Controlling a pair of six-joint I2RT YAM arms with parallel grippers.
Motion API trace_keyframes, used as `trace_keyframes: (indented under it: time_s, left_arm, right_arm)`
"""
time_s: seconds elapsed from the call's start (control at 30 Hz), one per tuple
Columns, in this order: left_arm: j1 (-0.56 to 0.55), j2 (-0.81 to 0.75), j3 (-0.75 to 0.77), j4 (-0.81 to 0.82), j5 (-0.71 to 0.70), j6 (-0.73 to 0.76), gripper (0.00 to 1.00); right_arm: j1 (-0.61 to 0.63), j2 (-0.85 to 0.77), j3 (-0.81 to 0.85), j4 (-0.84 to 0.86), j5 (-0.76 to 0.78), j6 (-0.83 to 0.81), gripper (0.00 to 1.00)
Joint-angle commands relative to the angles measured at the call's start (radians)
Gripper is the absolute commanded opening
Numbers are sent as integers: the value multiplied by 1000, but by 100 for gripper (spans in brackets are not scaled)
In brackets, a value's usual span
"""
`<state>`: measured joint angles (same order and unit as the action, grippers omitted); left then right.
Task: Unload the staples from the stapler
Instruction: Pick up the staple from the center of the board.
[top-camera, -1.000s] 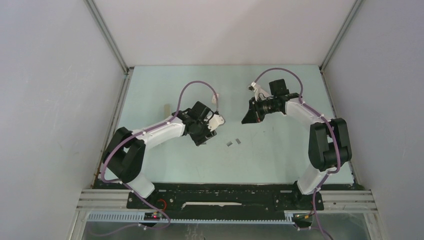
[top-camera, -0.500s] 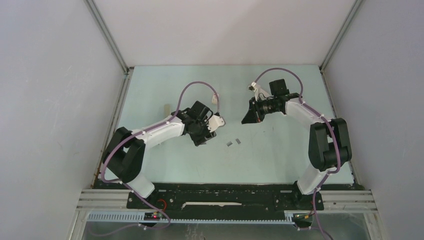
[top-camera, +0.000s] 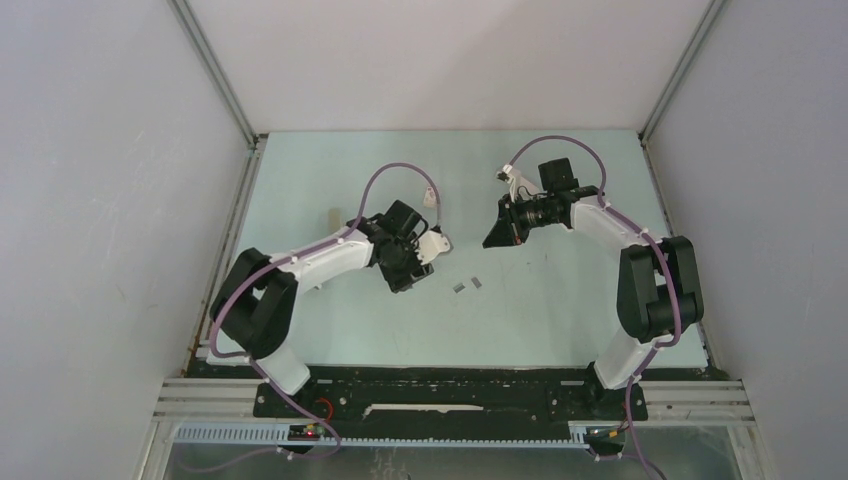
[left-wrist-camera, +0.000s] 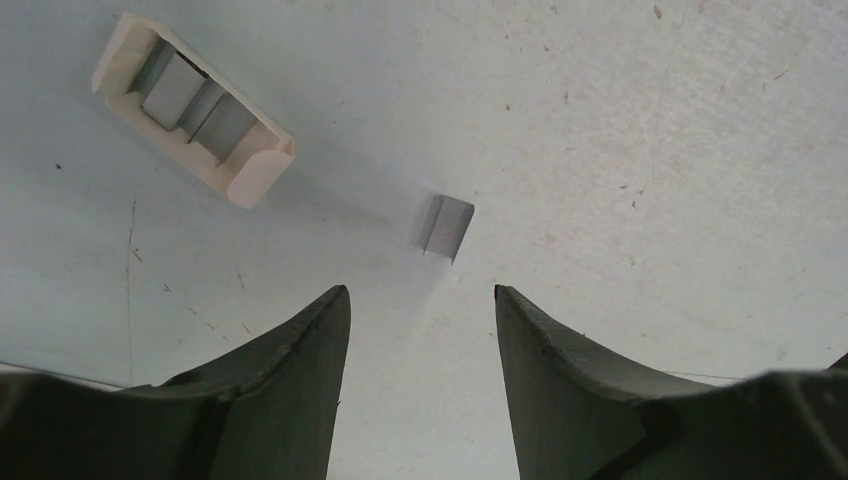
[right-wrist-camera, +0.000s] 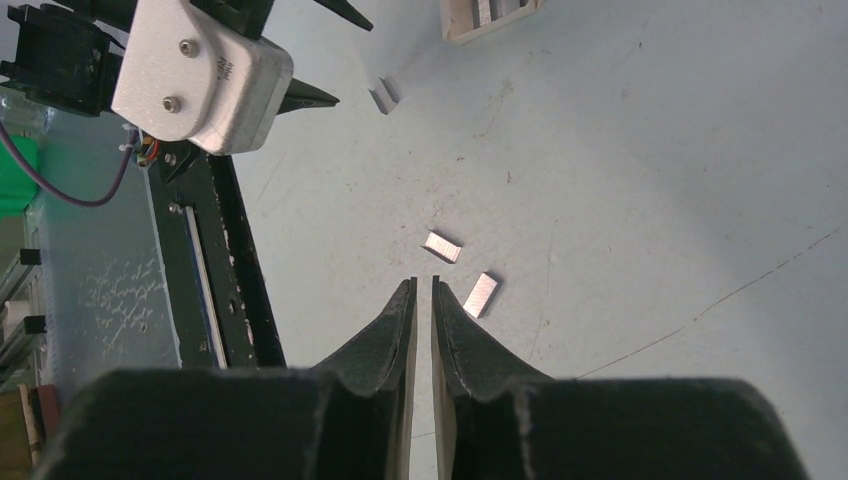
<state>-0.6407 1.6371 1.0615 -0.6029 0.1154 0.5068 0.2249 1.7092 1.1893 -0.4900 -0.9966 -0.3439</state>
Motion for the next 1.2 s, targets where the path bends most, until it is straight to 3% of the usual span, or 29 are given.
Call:
trace_keyframes:
  time_s: [0.0, 0.53, 1.17]
  left_arm:
    - [5, 29, 92, -26, 23, 27, 61]
    - [-46, 164, 162, -41, -45, 10, 56]
    - [-39, 244, 187, -88, 19, 29, 43]
  right_arm:
    - [-1, -46, -3, -3, -16, -24, 18]
    - [-6, -44, -3, -5, -23, -24, 18]
    - [-19, -54, -4, -9, -35, -26, 18]
